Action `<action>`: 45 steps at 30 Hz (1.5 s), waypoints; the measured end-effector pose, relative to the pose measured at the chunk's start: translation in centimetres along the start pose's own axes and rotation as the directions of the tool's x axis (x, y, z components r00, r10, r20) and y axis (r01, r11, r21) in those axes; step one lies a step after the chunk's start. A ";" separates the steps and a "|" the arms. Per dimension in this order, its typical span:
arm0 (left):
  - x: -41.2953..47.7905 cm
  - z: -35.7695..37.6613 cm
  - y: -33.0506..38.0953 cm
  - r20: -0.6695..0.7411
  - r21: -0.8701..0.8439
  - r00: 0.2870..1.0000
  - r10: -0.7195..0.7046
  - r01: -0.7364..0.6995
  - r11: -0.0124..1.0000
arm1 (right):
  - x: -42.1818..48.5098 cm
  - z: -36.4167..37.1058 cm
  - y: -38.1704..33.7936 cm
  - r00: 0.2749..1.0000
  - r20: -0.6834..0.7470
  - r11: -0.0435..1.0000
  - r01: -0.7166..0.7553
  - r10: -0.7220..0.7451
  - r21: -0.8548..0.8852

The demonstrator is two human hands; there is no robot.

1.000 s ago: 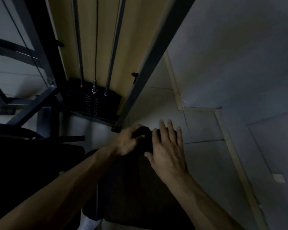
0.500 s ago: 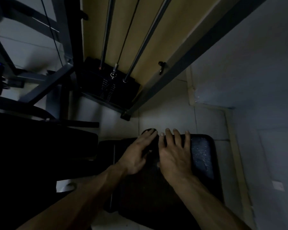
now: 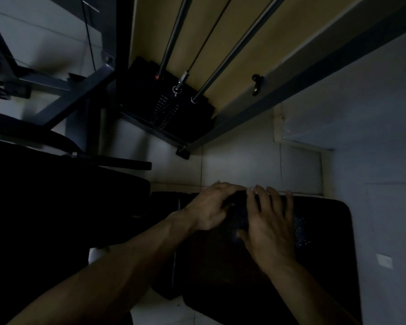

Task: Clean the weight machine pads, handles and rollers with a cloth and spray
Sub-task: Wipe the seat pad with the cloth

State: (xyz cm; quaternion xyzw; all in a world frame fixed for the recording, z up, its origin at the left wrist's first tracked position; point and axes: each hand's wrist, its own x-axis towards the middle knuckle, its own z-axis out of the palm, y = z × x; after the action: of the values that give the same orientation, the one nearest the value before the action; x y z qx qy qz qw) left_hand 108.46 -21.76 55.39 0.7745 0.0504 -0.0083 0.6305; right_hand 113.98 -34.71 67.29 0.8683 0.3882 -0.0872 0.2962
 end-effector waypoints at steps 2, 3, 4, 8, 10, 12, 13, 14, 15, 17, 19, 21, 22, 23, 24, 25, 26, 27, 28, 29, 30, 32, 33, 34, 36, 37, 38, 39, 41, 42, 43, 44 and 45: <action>-1.2 -0.5 -2.9 -0.008 0.023 1.000 -0.015 0.016 1.000 | 0.0 0.7 -0.2 0.999 -0.044 1.000 -0.014 0.015 0.016; -2.0 -1.1 -4.5 -0.006 0.037 0.999 -0.047 0.047 0.998 | 0.1 0.8 -0.3 0.998 -0.052 0.999 -0.024 0.025 0.024; -3.1 -1.7 -6.4 -0.008 0.057 0.994 -0.105 0.106 0.993 | 0.2 1.0 -0.5 0.998 -0.053 0.999 -0.033 0.035 0.030; -6.3 -3.2 -9.1 -0.155 0.060 0.978 -0.143 0.154 0.986 | 0.3 1.5 -1.4 0.997 -0.068 0.992 -0.020 0.029 0.127; -6.6 -2.7 -6.9 -0.309 -0.162 0.938 -0.160 0.114 0.980 | 0.3 1.4 -3.1 0.995 -0.104 0.917 0.051 -0.011 0.395; -5.5 -2.5 -4.3 -0.409 -0.432 0.863 -0.295 0.102 0.896 | 1.0 0.2 -5.6 0.999 -0.047 0.661 0.049 -0.021 0.749; -4.8 -2.6 -3.2 -0.390 -0.530 0.846 -0.363 0.116 0.840 | 1.8 -0.3 -6.8 0.999 0.040 0.477 -0.027 -0.018 0.879; -4.2 -2.7 -2.7 -0.353 -0.581 0.852 -0.388 0.125 0.804 | 2.8 -0.7 -7.9 0.988 0.154 0.258 -0.145 -0.016 0.955; -3.8 -2.9 -2.2 -0.318 -0.594 0.874 -0.367 0.118 0.796 | 4.0 -1.0 -8.8 0.966 0.259 0.022 -0.259 -0.009 0.966; -3.1 -3.1 -1.4 -0.241 -0.536 0.930 -0.277 0.110 0.837 | 6.2 -1.1 -10.0 0.927 0.374 -0.328 -0.343 0.035 0.880; -2.9 -3.7 -1.7 -0.167 -0.393 0.950 -0.263 0.181 0.901 | 8.3 -1.0 -10.3 0.902 0.422 -0.490 -0.327 0.094 0.808; -3.3 -4.7 -3.3 -0.125 -0.358 0.942 -0.310 0.248 0.900 | 10.2 -0.8 -9.9 0.902 0.420 -0.469 -0.330 0.098 0.819; -3.8 -5.0 -4.4 -0.132 -0.395 0.924 -0.358 0.283 0.874 | 11.2 -0.7 -9.3 0.919 0.386 -0.349 -0.336 0.082 0.875; -4.6 -5.1 -5.8 -0.173 -0.443 0.880 -0.443 0.332 0.833 | 12.4 -0.5 -8.5 0.942 0.334 -0.119 -0.327 0.040 0.937; -5.5 -5.0 -7.7 -0.215 -0.491 0.811 -0.544 0.392 0.778 | 13.5 -0.4 -7.8 0.954 0.295 0.176 -0.282 -0.048 0.943; -6.4 -4.7 -9.6 -0.230 -0.502 0.734 -0.639 0.473 0.724 | 14.6 0.1 -7.4 0.939 0.307 0.451 -0.209 -0.155 0.868; -7.3 -4.2 -11.3 -0.211 -0.467 0.685 -0.697 0.556 0.688 | 15.4 0.6 -7.2 0.895 0.365 0.656 -0.115 -0.257 0.746; -8.1 -3.8 -12.5 -0.162 -0.416 0.678 -0.717 0.612 0.673 | 15.9 0.9 -7.4 0.832 0.445 0.780 -0.024 -0.331 0.626; -8.5 -2.9 -13.9 -0.111 -0.390 0.685 -0.720 0.637 0.665 | 16.4 1.5 -8.1 0.757 0.533 0.841 0.041 -0.378 0.540; -8.6 -2.3 -14.6 -0.075 -0.378 0.687 -0.722 0.651 0.659 | 16.7 2.0 -8.9 0.696 0.594 0.862 0.070 -0.402 0.501; -8.3 -1.8 -15.2 -0.059 -0.380 0.696 -0.715 0.647 0.661 | 17.0 2.5 -9.7 0.662 0.622 0.862 0.073 -0.418 0.502; -7.3 -1.6 -15.0 -0.049 -0.396 0.731 -0.681 0.611 0.685 | 18.1 3.7 -11.2 0.653 0.614 0.842 0.068 -0.443 0.535; -6.8 -1.6 -15.0 -0.036 -0.410 0.738 -0.674 0.604 0.684 | 19.1 4.5 -12.0 0.654 0.607 0.836 0.072 -0.452 0.544; -6.4 -1.3 -15.6 -0.026 -0.430 0.737 -0.675 0.602 0.673 | 20.2 5.5 -13.1 0.646 0.606 0.829 0.075 -0.464 0.554; -6.5 -0.9 -16.3 -0.006 -0.463 0.727 -0.687 0.607 0.647 | 22.0 7.2 -15.2 0.637 0.608 0.817 0.058 -0.473 0.574; -7.0 -0.7 -16.5 0.004 -0.487 0.713 -0.701 0.614 0.622 | 22.6 8.2 -16.4 0.635 0.605 0.807 0.050 -0.480 0.588; -7.5 -0.4 -17.1 0.007 -0.510 0.707 -0.707 0.611 0.606 | 23.1 9.2 -17.8 0.632 0.600 0.798 0.050 -0.491 0.601; -7.9 -0.2 -17.6 0.024 -0.532 0.711 -0.703 0.604 0.593 | 23.4 10.0 -19.0 0.626 0.595 0.787 0.050 -0.505 0.615; -8.3 -0.3 -17.5 0.066 -0.543 0.710 -0.701 0.615 0.572 | 23.9 10.9 -20.3 0.581 0.618 0.786 0.062 -0.530 0.616; -8.5 -0.2 -17.3 0.080 -0.538 0.714 -0.696 0.619 0.573 | 24.1 10.9 -20.2 0.545 0.635 0.798 0.112 -0.547 0.592; -8.4 -0.1 -17.3 0.085 -0.553 0.716 -0.693 0.612 0.565 | 24.4 10.2 -19.6 0.498 0.654 0.808 0.188 -0.569 0.559; -8.4 0.2 -17.3 0.090 -0.569 0.712 -0.696 0.611 0.551 | 24.8 9.1 -18.7 0.445 0.675 0.806 0.267 -0.589 0.528; -8.2 0.1 -16.9 0.080 -0.574 0.721 -0.688 0.598 0.560 | 25.2 7.9 -17.5 0.403 0.692 0.801 0.322 -0.599 0.505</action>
State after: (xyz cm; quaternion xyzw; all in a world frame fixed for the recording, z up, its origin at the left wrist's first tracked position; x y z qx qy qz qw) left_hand 98.80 -18.99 39.53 0.4781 0.3782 -0.1633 0.7757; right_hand 119.10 -14.46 43.50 0.6102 0.4107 -0.6194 0.2744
